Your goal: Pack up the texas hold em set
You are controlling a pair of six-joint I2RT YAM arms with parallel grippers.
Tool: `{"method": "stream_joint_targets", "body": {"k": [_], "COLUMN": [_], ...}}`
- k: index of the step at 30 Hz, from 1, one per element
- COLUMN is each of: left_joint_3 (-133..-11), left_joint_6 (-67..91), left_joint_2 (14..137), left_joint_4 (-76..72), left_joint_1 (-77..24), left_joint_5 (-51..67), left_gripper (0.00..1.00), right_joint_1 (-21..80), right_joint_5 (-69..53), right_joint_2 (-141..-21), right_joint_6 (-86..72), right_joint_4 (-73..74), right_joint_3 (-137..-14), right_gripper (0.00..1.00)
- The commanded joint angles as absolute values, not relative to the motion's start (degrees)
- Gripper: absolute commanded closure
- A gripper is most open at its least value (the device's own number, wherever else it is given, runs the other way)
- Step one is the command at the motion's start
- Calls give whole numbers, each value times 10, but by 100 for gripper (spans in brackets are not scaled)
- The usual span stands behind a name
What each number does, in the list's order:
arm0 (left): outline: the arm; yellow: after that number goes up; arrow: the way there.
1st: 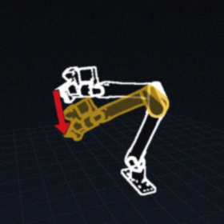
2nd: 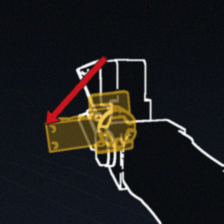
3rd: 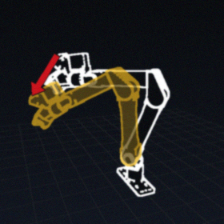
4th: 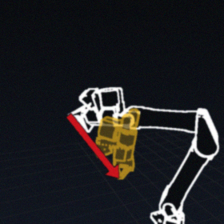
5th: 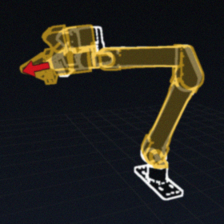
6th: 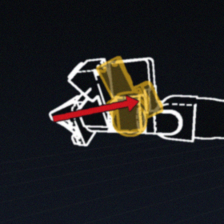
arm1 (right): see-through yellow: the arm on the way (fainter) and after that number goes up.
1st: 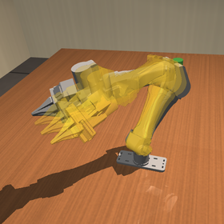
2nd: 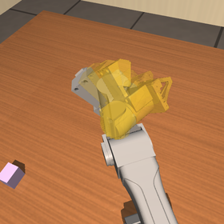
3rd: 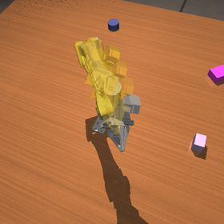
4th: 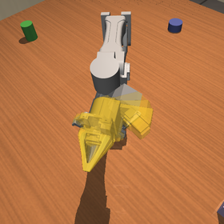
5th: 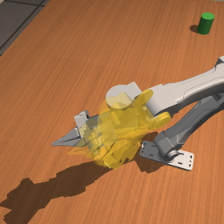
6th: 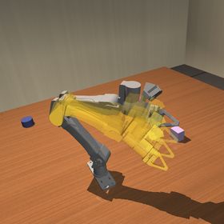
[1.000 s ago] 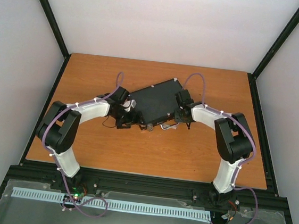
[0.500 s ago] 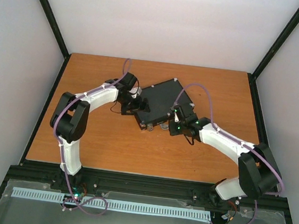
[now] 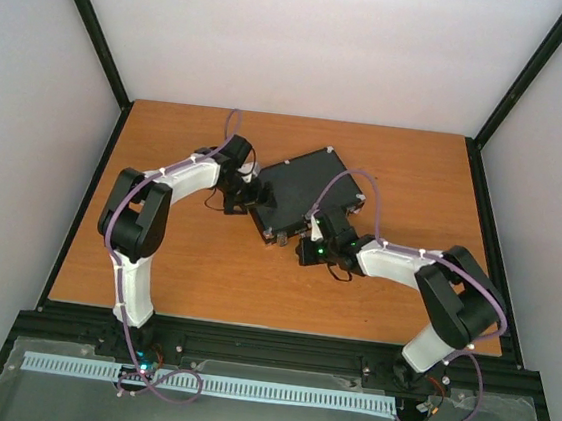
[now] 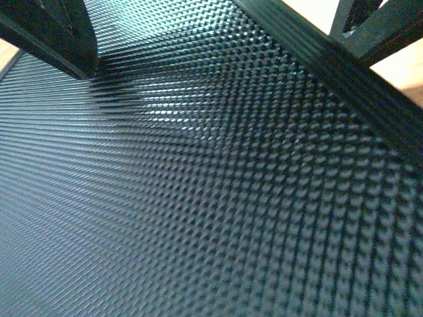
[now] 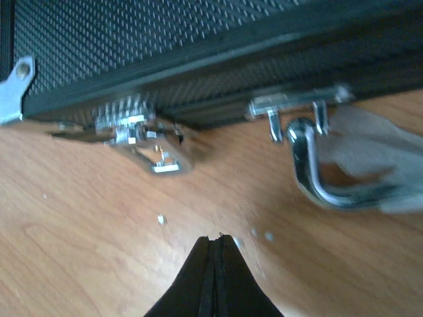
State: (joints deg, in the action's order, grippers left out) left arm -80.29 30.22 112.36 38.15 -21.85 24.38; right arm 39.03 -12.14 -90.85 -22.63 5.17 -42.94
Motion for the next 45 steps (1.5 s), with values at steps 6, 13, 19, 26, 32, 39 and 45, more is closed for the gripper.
{"method": "stream_joint_targets", "body": {"k": [6,13,19,26,32,39,45], "left_joint_3": [-766,-761,-755,-739,-736,-735,-730], "left_joint_6": [305,306,300,298,292,285,284], "left_joint_2": [1134,1141,1136,1125,1120,1122,1123], "left_joint_4": [355,350,352,350,355,359,358], "left_joint_1": [-215,-215,-215,-215,-215,-215,-215], "left_joint_5": [254,256,254,253,253,255,262], "left_gripper": [3,3,4,3,4,4,4], "right_joint_1": [392,392,393,393,397,398,398], "right_joint_5": [-172,-177,-167,-157,-137,-124,-98], "right_joint_2": [-966,-983,-983,-1002,-1027,-1047,-1071], "right_joint_6": [-302,-325,-344,-364,-389,-416,-448], "right_joint_4": [-99,-110,-105,-126,-120,-153,-167], "right_joint_3": [-449,-446,-440,-439,-451,-456,-471], "right_gripper": [97,97,97,97,97,97,97]}}
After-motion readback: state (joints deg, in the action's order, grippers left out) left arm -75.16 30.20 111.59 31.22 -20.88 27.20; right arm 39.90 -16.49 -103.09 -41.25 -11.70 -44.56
